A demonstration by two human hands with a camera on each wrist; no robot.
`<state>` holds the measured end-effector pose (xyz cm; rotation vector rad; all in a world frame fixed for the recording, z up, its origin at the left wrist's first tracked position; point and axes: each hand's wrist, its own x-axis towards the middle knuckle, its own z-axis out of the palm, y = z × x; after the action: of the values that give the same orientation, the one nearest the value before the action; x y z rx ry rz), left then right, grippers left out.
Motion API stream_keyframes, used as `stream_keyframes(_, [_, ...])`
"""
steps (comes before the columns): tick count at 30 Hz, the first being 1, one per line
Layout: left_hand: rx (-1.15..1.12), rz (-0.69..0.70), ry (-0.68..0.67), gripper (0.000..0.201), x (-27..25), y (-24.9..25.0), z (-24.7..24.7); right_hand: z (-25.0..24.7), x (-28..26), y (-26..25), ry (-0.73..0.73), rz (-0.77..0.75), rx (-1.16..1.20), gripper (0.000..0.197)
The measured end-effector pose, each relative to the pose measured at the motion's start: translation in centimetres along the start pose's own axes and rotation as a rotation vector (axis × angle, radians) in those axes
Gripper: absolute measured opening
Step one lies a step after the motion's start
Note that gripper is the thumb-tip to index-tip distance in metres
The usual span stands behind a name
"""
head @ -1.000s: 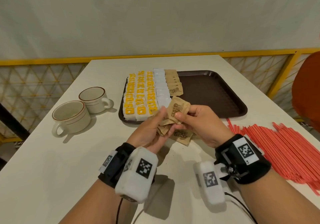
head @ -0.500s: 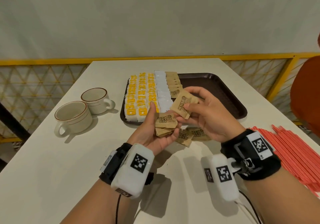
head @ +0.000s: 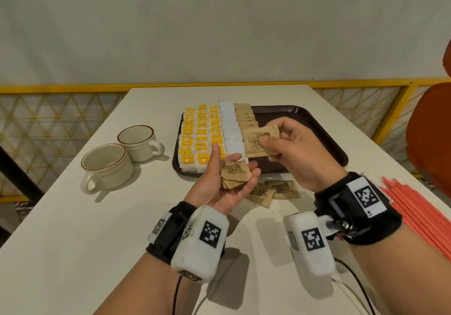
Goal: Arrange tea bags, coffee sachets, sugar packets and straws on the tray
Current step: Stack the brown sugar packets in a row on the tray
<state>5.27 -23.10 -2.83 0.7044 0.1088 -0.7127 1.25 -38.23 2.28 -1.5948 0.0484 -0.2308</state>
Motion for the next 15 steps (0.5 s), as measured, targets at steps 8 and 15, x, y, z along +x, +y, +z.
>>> stream_keyframes(8, [-0.051, -0.064, -0.109, 0.076, -0.5, 0.1, 0.4, 1.2, 0.1, 0.1, -0.075, -0.043, -0.282, 0.013])
stream_keyframes(15, [0.006, -0.104, -0.108, 0.073, -0.9, 0.1, 0.6, 1.0, 1.1, 0.4, -0.303, -0.113, -0.737, 0.047])
